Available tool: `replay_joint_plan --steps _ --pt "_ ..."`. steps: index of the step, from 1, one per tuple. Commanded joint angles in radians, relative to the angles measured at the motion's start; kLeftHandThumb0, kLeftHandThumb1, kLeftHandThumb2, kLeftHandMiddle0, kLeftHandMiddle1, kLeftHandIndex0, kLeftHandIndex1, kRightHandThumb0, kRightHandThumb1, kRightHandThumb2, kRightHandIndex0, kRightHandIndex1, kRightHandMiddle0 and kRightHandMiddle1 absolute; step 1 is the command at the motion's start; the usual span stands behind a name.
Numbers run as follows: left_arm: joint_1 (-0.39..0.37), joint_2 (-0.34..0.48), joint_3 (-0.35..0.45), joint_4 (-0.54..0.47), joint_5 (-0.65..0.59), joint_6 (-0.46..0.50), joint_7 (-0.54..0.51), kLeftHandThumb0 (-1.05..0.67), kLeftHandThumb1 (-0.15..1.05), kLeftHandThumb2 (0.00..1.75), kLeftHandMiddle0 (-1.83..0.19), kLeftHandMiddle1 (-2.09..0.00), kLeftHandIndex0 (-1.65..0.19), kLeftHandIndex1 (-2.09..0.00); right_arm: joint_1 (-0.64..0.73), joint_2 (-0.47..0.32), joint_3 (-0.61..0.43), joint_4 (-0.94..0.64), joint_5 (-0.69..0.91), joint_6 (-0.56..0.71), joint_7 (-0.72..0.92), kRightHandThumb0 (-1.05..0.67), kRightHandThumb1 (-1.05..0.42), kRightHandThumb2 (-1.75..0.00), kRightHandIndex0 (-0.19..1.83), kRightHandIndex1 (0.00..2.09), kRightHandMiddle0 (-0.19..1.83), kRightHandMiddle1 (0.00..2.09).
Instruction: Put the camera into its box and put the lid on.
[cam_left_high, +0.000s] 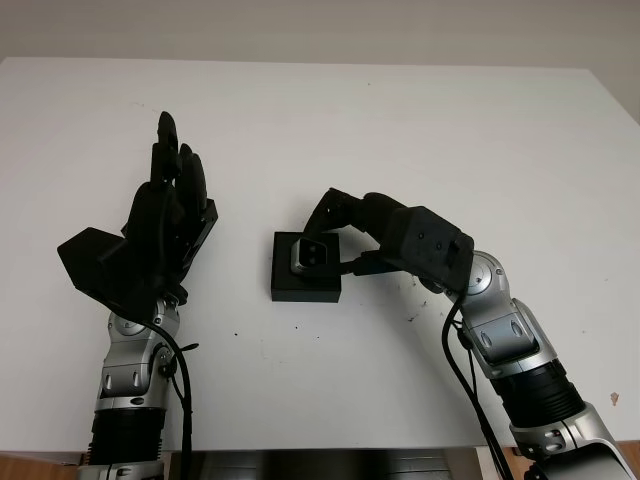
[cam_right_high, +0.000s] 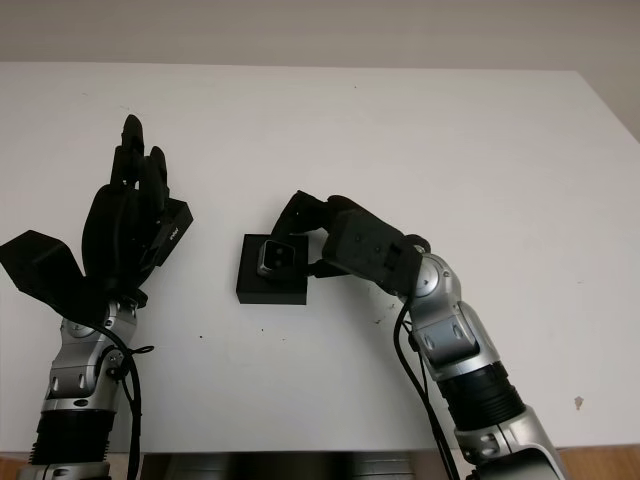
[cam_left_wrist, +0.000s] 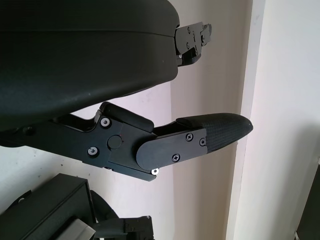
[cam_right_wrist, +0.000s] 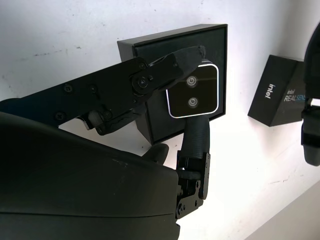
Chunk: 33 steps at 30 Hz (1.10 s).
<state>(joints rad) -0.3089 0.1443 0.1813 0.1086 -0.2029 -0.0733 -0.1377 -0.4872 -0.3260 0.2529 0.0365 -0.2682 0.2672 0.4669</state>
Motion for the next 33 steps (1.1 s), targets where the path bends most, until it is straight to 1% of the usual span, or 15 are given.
replay_joint_plan --steps 1,6,10,14,17,20,21,22,25,26,28,33 --pt "0.01 -0.003 0.0 -0.021 -0.002 -0.005 -0.001 -0.77 1.05 0.63 0.19 0.0 0.19 0.0 0.019 -0.022 0.012 0.009 -0.015 -0.007 0.002 -0.41 -0.95 -0.05 0.05 0.89 0.36 1.68" --pt "0.013 -0.004 0.001 -0.022 -0.01 -0.006 -0.008 -0.77 1.05 0.63 0.19 0.0 0.19 0.0 0.021 -0.026 0.021 0.007 -0.035 -0.012 -0.002 -0.4 -0.96 -0.06 0.04 0.91 0.36 1.69" --pt "0.018 -0.007 0.001 -0.026 -0.008 -0.007 -0.002 -0.77 1.05 0.63 0.19 0.0 0.19 0.0 0.029 -0.036 0.034 0.02 -0.068 -0.063 -0.019 -0.4 -0.95 -0.05 0.06 0.95 0.38 1.69" --pt "0.024 -0.006 -0.001 -0.032 -0.008 -0.008 -0.005 -0.76 1.05 0.63 0.19 0.0 0.19 0.0 0.04 -0.049 0.05 0.013 -0.109 -0.086 -0.025 -0.39 -0.95 -0.05 0.04 0.97 0.38 1.66" --pt "0.025 -0.004 -0.001 -0.032 -0.006 -0.013 -0.007 -0.76 1.05 0.64 0.19 0.0 0.19 0.0 0.049 -0.059 0.061 0.004 -0.139 -0.102 -0.032 -0.4 -0.95 -0.05 0.02 0.97 0.39 1.61" --pt "0.027 -0.007 0.0 -0.035 -0.007 -0.011 -0.005 -0.76 1.05 0.63 0.19 0.0 0.19 0.0 0.063 -0.054 0.056 -0.006 -0.14 -0.098 -0.036 -0.4 -0.95 -0.05 -0.02 0.94 0.37 1.53" --pt "0.028 -0.008 0.0 -0.038 -0.006 -0.01 -0.001 -0.76 1.05 0.63 0.19 0.0 0.19 0.0 0.067 -0.056 0.057 -0.01 -0.142 -0.101 -0.034 -0.41 -0.95 -0.05 -0.04 0.92 0.32 1.48" --pt "0.029 -0.009 0.0 -0.04 -0.005 -0.009 0.001 -0.76 1.05 0.63 0.19 0.0 0.19 0.0 0.069 -0.058 0.058 -0.013 -0.144 -0.103 -0.033 -0.44 -0.95 -0.05 -0.07 0.84 0.2 1.3" --pt "0.031 -0.012 -0.002 -0.042 -0.005 -0.011 0.002 -0.76 1.05 0.63 0.19 0.0 0.19 0.0 0.071 -0.069 0.063 -0.024 -0.153 -0.103 -0.018 -0.48 -0.94 -0.05 -0.1 0.69 0.08 1.03" --pt "0.031 -0.012 -0.002 -0.041 -0.004 -0.012 0.003 -0.76 1.05 0.63 0.19 0.0 0.19 0.0 0.072 -0.072 0.064 -0.026 -0.156 -0.104 -0.014 -0.48 -0.94 -0.05 -0.11 0.6 0.06 0.89" --pt "0.028 -0.011 -0.002 -0.035 -0.004 -0.017 0.001 -0.76 1.05 0.64 0.19 0.0 0.19 0.0 0.073 -0.077 0.064 -0.029 -0.157 -0.108 -0.007 -0.49 -0.94 -0.05 -0.09 0.45 0.06 0.7" --pt "0.032 -0.014 -0.004 -0.042 -0.003 -0.015 0.003 -0.76 1.05 0.62 0.19 0.0 0.19 0.0 0.066 -0.097 0.062 -0.024 -0.158 -0.132 0.009 -0.53 -0.95 -0.05 -0.09 0.24 0.01 0.48"
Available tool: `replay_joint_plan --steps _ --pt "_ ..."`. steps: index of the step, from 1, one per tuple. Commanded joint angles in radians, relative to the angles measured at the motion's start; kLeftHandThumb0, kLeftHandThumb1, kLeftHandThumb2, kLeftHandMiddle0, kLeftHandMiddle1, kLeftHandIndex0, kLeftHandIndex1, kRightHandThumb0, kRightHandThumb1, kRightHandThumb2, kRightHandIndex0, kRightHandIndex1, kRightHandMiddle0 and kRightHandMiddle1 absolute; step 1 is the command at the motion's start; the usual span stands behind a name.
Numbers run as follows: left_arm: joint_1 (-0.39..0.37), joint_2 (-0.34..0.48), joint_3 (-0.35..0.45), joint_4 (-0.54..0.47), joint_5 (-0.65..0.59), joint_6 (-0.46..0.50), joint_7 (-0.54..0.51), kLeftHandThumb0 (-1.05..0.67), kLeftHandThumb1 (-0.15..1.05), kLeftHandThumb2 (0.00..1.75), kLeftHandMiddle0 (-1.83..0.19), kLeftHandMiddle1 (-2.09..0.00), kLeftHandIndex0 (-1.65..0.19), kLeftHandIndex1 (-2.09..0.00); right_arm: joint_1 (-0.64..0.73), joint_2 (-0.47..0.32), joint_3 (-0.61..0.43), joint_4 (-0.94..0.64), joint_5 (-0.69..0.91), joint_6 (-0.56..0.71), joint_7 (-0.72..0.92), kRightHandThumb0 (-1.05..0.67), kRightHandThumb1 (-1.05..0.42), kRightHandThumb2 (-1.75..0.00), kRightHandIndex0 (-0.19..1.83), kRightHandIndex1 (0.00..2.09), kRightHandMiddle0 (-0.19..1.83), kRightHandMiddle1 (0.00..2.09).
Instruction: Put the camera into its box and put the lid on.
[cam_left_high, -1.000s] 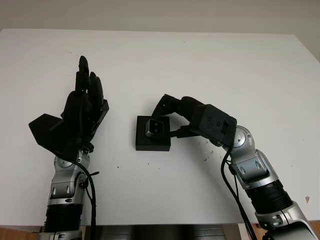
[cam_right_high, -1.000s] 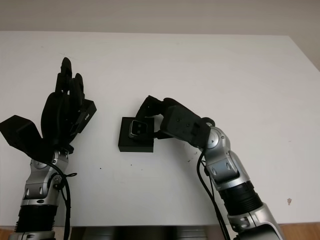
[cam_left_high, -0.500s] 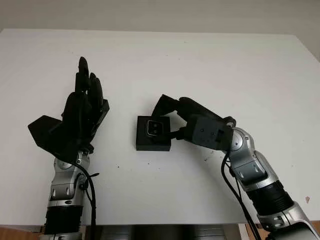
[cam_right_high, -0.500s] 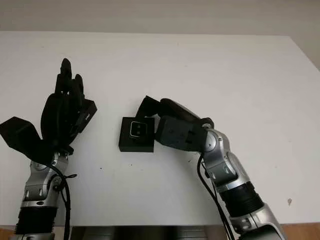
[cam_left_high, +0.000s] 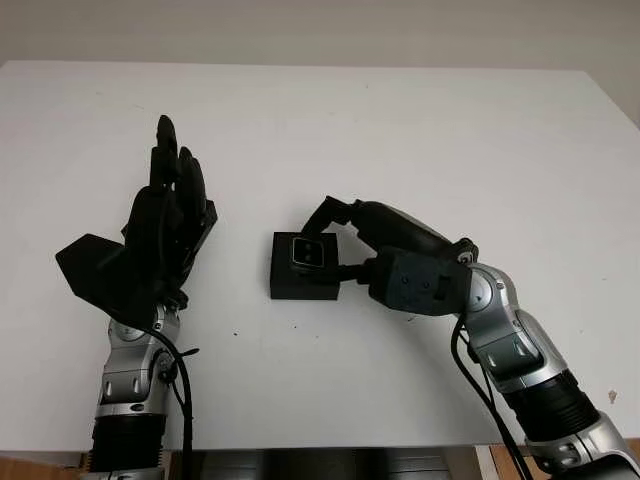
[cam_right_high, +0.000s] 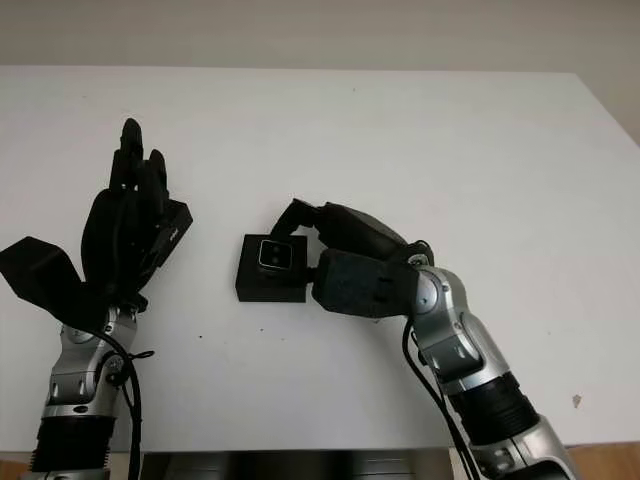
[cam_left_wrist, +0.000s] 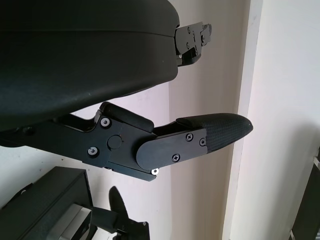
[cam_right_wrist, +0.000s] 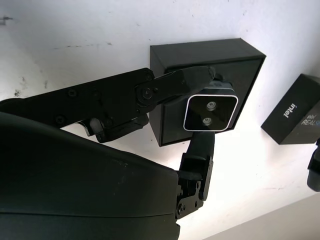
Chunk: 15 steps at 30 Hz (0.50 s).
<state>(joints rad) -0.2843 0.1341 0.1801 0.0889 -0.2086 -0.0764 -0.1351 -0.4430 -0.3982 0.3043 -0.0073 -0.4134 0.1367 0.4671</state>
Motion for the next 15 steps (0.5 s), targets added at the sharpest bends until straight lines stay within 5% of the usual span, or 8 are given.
replay_joint_plan --steps 1,15 --pt "0.008 -0.003 -0.003 -0.021 0.004 -0.014 -0.001 -0.76 1.05 0.63 0.19 0.0 0.19 0.0 0.019 -0.028 0.009 0.022 -0.013 -0.006 0.011 -0.53 -0.95 -0.05 -0.09 0.2 0.01 0.44" --pt "0.005 -0.01 -0.008 -0.026 0.008 -0.009 0.01 -0.75 1.05 0.64 0.19 0.0 0.19 0.0 -0.012 -0.04 -0.046 -0.009 0.054 -0.001 0.071 -0.6 -0.91 -0.05 -0.16 0.07 -0.06 0.19"
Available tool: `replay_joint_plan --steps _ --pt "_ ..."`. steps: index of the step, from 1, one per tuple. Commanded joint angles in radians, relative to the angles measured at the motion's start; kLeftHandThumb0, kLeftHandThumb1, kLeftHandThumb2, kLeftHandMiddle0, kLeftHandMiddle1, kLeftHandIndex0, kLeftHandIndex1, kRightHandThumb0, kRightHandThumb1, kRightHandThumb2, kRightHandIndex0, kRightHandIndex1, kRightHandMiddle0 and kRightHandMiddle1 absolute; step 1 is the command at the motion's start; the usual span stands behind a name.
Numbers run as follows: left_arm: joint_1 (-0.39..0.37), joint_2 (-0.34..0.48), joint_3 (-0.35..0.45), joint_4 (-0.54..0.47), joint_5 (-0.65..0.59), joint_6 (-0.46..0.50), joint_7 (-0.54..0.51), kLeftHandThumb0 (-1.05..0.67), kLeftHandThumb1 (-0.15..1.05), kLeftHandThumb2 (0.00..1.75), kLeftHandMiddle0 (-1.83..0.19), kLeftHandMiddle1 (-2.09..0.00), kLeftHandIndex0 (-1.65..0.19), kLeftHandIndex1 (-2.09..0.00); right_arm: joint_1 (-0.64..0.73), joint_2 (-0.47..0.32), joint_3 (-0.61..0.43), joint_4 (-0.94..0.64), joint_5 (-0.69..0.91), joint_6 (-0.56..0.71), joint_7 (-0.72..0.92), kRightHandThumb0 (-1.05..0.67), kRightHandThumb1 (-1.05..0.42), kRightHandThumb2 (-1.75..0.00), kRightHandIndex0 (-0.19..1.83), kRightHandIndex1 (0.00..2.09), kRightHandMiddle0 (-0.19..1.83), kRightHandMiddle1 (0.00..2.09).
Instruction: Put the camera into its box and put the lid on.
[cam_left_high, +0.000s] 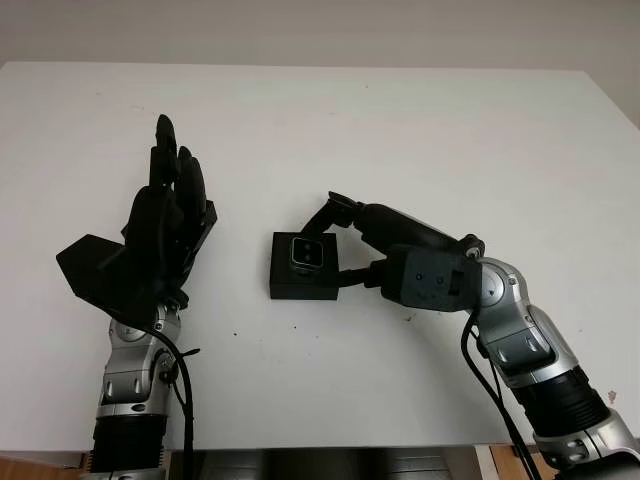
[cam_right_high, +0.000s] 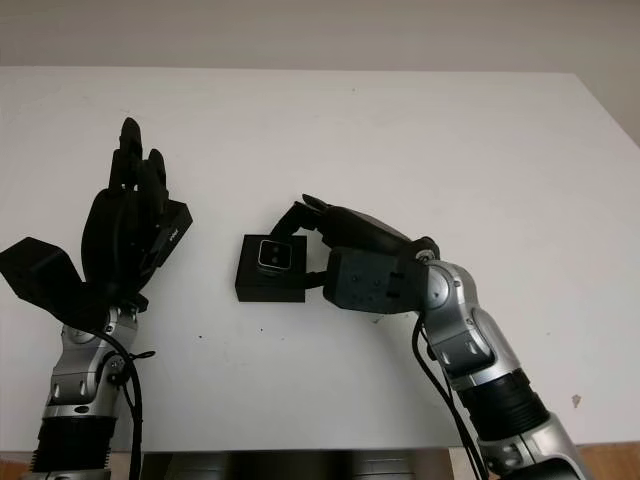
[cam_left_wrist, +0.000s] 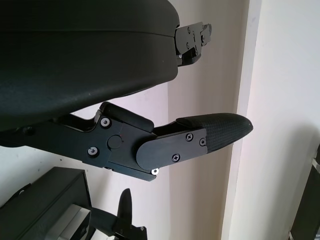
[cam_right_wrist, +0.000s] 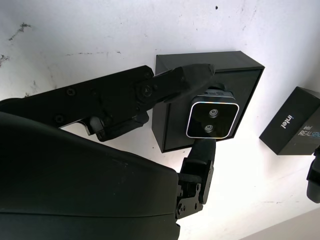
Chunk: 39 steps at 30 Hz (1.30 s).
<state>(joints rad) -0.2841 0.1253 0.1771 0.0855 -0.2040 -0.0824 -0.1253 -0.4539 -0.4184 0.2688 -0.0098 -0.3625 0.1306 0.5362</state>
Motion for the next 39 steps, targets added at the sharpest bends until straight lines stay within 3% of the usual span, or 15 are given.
replay_joint_plan --steps 1,8,12,16,24,26,31,35,39 --pt "0.004 -0.002 -0.005 -0.023 0.004 -0.002 0.002 -0.75 1.05 0.64 0.19 0.0 0.19 0.0 -0.004 -0.021 -0.018 -0.013 0.009 0.009 0.005 -0.62 -0.91 -0.05 -0.14 0.07 -0.06 0.19" --pt "-0.001 -0.004 -0.008 -0.027 0.015 0.009 0.017 -0.75 1.05 0.65 0.19 0.0 0.19 0.0 -0.016 -0.012 -0.075 -0.038 0.077 0.046 0.001 -0.61 -0.93 -0.06 0.01 0.13 0.07 0.18" --pt "-0.007 -0.001 -0.007 -0.018 0.011 0.003 0.013 -0.75 1.05 0.64 0.19 0.0 0.19 0.0 -0.038 -0.027 -0.108 -0.045 0.116 0.071 0.026 -0.58 -0.94 -0.06 0.2 0.22 0.17 0.24" --pt "-0.011 0.0 -0.004 -0.013 0.008 0.005 0.011 -0.76 1.05 0.64 0.19 0.0 0.19 0.0 -0.057 -0.053 -0.133 -0.043 0.144 0.081 0.044 -0.6 -0.95 -0.05 0.33 0.28 0.09 0.64" --pt "-0.019 0.001 -0.006 -0.011 0.015 0.01 0.016 -0.77 1.05 0.63 0.19 0.0 0.19 0.0 -0.068 -0.079 -0.174 -0.07 0.168 0.091 0.027 -0.58 -0.98 -0.06 0.42 0.35 0.1 0.84" --pt "-0.017 0.0 -0.006 -0.012 0.013 0.005 0.012 -0.77 1.05 0.63 0.19 0.0 0.19 0.0 -0.038 -0.069 -0.164 -0.09 0.141 0.041 -0.025 -0.59 -1.02 -0.08 0.41 0.36 0.1 0.87" --pt "-0.022 -0.001 -0.005 -0.012 0.011 0.011 0.015 -0.77 1.05 0.63 0.19 0.0 0.19 0.0 0.047 -0.06 -0.132 -0.055 0.125 -0.247 -0.099 -0.58 -1.05 -0.3 0.19 0.23 -0.03 0.73" --pt "-0.016 -0.002 -0.007 -0.015 0.013 0.01 0.015 -0.76 1.05 0.63 0.19 0.0 0.19 0.0 0.071 -0.112 -0.034 0.043 -0.107 -0.569 -0.242 -0.67 -1.05 -0.53 0.01 0.08 -0.15 0.47" --pt "-0.011 0.001 -0.007 -0.021 0.012 0.01 0.013 -0.75 1.05 0.64 0.19 0.0 0.19 0.0 0.062 -0.115 0.003 0.124 -0.239 -0.686 -0.353 -0.74 -1.05 -0.62 -0.08 0.03 -0.19 0.35"
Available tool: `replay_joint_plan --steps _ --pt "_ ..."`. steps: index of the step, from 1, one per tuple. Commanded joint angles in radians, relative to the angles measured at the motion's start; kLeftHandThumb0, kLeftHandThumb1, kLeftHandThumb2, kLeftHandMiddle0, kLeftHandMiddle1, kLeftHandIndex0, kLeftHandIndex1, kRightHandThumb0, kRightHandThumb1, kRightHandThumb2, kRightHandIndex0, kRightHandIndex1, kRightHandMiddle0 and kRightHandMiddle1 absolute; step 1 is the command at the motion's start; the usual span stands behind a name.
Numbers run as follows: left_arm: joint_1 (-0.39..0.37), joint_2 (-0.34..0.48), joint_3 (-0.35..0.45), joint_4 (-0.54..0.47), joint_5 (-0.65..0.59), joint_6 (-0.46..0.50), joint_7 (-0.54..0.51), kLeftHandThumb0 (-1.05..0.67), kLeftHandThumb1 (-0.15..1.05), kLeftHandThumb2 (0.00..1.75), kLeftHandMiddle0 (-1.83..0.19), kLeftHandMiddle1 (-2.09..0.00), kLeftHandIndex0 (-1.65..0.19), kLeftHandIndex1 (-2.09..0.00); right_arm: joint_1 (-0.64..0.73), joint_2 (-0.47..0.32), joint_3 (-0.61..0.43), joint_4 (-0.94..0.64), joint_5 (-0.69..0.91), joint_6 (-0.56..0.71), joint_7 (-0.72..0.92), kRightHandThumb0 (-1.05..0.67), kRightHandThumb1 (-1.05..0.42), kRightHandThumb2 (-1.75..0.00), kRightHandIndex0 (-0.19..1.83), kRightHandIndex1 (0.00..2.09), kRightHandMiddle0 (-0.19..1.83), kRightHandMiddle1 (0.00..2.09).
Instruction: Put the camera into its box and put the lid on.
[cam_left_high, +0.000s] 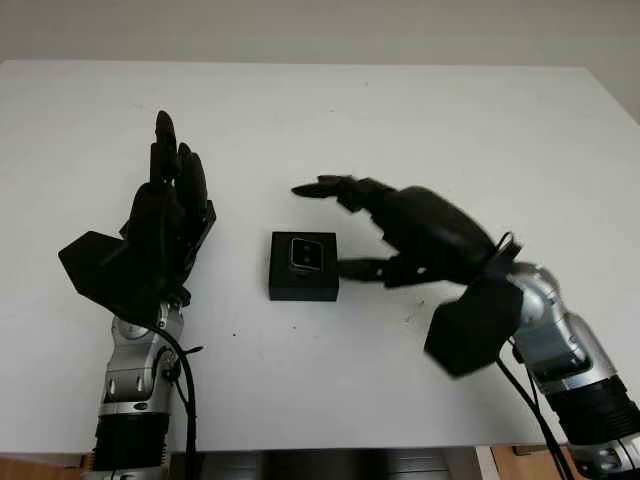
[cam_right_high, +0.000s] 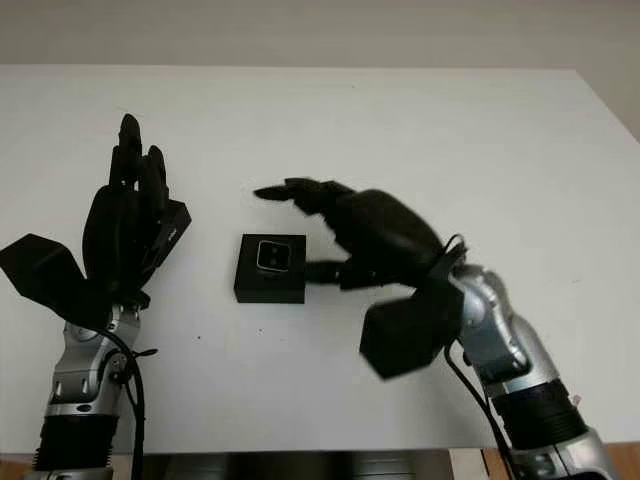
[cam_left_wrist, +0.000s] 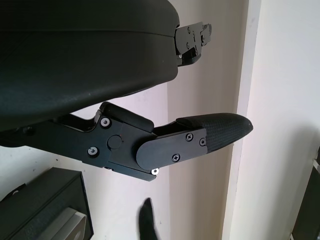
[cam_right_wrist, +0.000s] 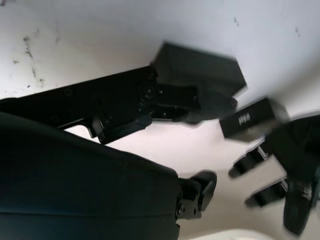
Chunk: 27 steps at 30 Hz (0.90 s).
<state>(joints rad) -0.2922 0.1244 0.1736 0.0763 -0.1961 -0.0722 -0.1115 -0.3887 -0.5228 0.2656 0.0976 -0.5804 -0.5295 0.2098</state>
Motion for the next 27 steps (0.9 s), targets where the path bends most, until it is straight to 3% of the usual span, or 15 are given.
replay_joint_plan --steps 1,12,20,23,25,27 --pt "-0.003 0.002 -0.002 -0.01 0.002 -0.001 -0.002 -0.76 1.05 0.64 0.19 0.0 0.19 0.0 -0.01 -0.012 0.018 0.038 -0.051 -0.049 -0.049 -0.76 -1.05 -0.62 -0.1 0.02 -0.19 0.32" --pt "0.001 0.008 0.005 -0.005 -0.004 -0.006 -0.015 -0.77 1.05 0.63 0.19 0.0 0.19 0.0 -0.047 -0.014 0.089 0.17 -0.172 -0.133 -0.134 -0.89 -1.05 -0.65 -0.18 0.02 -0.19 0.17" --pt "0.004 0.006 0.006 -0.013 0.0 -0.01 -0.015 -0.76 1.05 0.64 0.19 0.0 0.19 0.0 -0.07 -0.028 0.087 0.126 -0.121 -0.075 0.011 -0.98 -1.05 -0.7 -0.19 0.0 -0.13 0.18" --pt "0.008 0.005 0.005 -0.02 -0.001 -0.004 -0.015 -0.76 1.05 0.64 0.19 0.0 0.19 0.0 -0.073 -0.026 0.075 0.107 -0.069 -0.051 0.064 -1.0 -1.05 -0.7 -0.19 0.0 -0.07 0.29" --pt "0.008 0.005 0.005 -0.018 -0.003 -0.008 -0.018 -0.76 1.05 0.64 0.19 0.0 0.19 0.0 -0.081 -0.032 0.07 0.086 -0.049 -0.032 0.102 -1.01 -1.05 -0.71 -0.19 0.0 -0.16 0.6" --pt "0.011 0.004 0.004 -0.022 -0.003 -0.008 -0.017 -0.75 1.05 0.64 0.19 0.0 0.19 0.0 -0.088 -0.037 0.066 0.069 -0.036 -0.018 0.132 -1.02 -1.05 -0.72 -0.19 0.0 -0.18 0.75"
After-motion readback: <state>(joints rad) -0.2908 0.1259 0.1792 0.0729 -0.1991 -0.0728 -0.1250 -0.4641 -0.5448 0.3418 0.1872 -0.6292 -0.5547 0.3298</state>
